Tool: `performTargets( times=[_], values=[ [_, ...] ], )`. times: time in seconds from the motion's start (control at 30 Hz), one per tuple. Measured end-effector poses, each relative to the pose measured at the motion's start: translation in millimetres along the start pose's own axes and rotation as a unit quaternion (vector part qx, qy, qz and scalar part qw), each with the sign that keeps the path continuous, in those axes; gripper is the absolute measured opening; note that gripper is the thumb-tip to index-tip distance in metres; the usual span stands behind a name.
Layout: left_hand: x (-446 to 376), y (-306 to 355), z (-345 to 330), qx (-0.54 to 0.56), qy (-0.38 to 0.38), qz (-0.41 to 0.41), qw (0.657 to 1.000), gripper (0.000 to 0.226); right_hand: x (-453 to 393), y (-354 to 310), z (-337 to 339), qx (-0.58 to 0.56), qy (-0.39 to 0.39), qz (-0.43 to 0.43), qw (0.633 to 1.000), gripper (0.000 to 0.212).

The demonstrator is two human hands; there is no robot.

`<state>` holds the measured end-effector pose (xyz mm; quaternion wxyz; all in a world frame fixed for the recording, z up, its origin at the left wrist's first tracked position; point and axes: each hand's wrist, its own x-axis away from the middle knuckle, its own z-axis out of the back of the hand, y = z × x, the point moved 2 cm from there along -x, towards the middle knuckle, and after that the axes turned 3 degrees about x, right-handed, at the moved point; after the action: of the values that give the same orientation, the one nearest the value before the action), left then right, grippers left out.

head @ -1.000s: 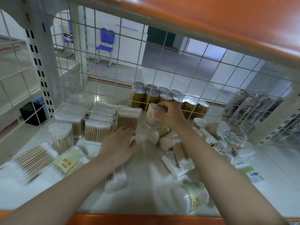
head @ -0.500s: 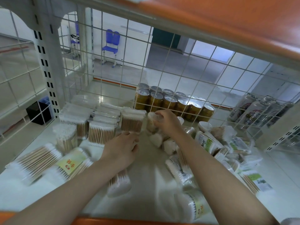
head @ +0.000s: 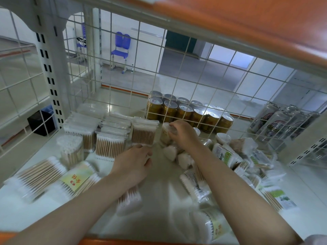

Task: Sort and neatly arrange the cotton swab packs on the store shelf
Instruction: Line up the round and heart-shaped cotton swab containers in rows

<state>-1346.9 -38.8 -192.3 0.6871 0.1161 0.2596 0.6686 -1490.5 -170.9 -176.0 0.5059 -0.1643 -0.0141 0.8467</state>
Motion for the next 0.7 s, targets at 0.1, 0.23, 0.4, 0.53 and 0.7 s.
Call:
performTargets(
  times=[0.1,0.23,0.4,0.53,0.7],
  values=[
    [0,0,0,0.002,0.000,-0.001,1.000,0.027,0,-2,-1,0.003,0.011,0.000,1.000,0.034],
    [0,-1,0,0.000,-0.002,-0.003,1.000,0.026,0,-5,-1,0.006,0.019,-0.002,1.000,0.032],
    [1,0,0,-0.008,-0.003,-0.007,1.000,0.026,1,-6,1,0.004,0.007,-0.008,1.000,0.032],
    [2,2,0,-0.011,0.001,-0.006,1.000,0.024,6,-6,5,-0.005,0.019,0.001,1.000,0.034],
    [4,1,1,-0.003,-0.002,-0.005,1.000,0.024,18,-6,14,-0.002,0.035,0.017,0.999,0.022]
  ],
)
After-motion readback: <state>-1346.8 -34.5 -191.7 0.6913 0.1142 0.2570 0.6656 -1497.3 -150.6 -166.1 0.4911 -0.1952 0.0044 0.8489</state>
